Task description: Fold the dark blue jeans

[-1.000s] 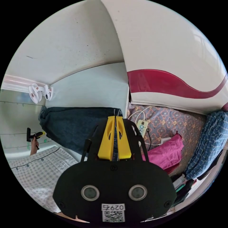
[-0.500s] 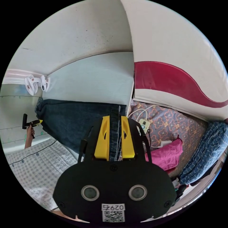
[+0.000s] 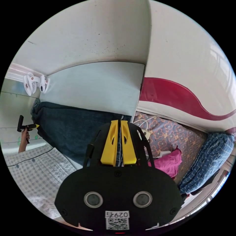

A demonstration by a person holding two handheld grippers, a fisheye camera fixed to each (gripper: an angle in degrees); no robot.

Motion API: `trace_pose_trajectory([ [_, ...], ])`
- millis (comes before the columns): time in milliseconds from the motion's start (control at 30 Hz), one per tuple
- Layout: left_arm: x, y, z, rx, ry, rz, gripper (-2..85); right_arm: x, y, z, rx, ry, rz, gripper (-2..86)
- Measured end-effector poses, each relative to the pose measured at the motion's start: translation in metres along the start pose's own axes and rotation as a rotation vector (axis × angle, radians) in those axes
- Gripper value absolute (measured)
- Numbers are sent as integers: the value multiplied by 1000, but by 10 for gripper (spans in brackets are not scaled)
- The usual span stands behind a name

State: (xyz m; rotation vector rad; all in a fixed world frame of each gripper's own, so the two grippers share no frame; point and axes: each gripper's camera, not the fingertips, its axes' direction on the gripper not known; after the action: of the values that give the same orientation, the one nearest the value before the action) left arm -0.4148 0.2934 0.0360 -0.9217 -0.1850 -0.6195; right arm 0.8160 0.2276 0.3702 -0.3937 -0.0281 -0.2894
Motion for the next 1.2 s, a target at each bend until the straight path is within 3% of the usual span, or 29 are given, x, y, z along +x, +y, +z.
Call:
trace_pose_trajectory([
  [100, 5, 1, -7, 15, -47, -3, -10, 4, 8, -12, 71, -5, 82, 9],
  [200, 7, -2, -7, 11, -42, -8, -10, 14, -1, 11, -24, -20, 126, 7],
  [500, 30, -6, -10, -4, -68, 12, -10, -1, -9, 2, 136, 65, 195, 4],
  [567, 33, -6, -9, -12, -84, 13, -10, 5, -14, 12, 56, 53, 258, 4],
  [633, 37, -5, -9, -13, -82, 15, -10, 0, -9, 3, 152, 70, 279, 3],
  [833, 53, 1, -15, 75, -58, 25, -9, -2, -14, 20, 85, -43, 399, 3],
  [900, 61, 5, -22, 125, -67, 37, -8, -2, -7, 15, 183, -141, 516, 3],
  [967, 67, 10, -28, 170, -94, 41, -6, -2, -13, 27, 103, -202, 573, 2],
  [1133, 75, 20, -40, 207, -173, 41, 51, -51, -29, 9, 119, -119, 555, -1],
  [1200, 82, 20, -44, 236, -233, 58, 73, -108, -41, -13, 167, 31, 485, -1],
])
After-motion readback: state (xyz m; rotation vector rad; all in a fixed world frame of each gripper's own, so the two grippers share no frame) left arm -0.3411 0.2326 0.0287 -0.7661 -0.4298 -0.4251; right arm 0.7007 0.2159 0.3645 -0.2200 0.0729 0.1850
